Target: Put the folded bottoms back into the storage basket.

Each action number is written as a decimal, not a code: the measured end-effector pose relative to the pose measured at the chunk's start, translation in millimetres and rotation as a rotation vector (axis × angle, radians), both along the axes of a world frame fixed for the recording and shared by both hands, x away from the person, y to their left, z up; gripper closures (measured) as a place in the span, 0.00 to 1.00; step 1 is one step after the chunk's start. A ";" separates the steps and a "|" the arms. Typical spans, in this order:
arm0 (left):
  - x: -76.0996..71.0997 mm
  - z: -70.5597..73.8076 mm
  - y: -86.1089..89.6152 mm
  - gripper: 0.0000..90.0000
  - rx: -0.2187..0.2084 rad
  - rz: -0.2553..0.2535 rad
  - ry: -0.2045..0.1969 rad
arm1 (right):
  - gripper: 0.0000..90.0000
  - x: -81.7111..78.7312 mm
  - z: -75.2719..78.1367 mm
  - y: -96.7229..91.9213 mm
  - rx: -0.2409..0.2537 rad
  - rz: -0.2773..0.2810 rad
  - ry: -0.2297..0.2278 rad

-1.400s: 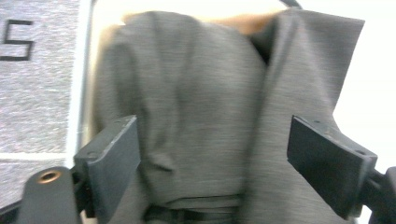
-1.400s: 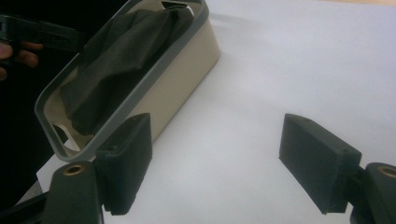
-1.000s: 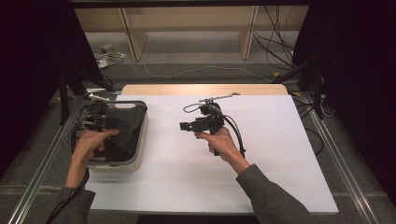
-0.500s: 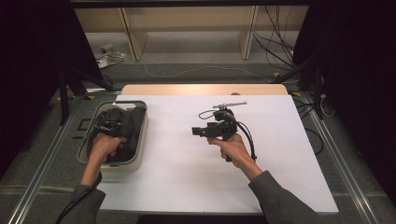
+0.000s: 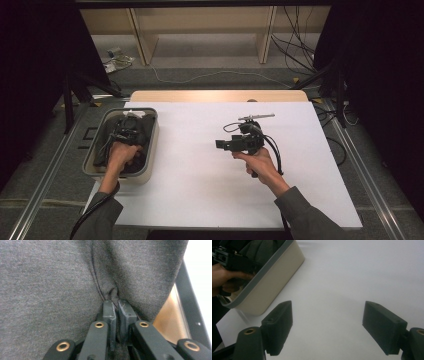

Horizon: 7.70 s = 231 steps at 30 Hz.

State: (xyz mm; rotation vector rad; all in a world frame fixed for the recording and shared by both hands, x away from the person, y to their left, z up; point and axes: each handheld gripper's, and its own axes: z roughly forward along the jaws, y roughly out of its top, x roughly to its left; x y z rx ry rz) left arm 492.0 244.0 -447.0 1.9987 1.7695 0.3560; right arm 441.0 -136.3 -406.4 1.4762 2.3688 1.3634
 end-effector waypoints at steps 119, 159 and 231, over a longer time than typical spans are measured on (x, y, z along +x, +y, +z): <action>-69.8 64.3 -40.3 0.17 -0.281 -0.143 -0.433 | 0.16 -41.4 17.8 -60.8 0.102 -0.083 -0.326; -117.5 58.4 -71.2 0.17 -0.364 -0.291 -0.620 | 0.09 -58.6 14.4 -73.8 0.088 -0.103 -0.407; -183.6 24.0 -66.0 0.14 -0.384 -0.459 -0.688 | 0.02 -134.9 -12.9 -111.6 0.004 -0.125 -0.492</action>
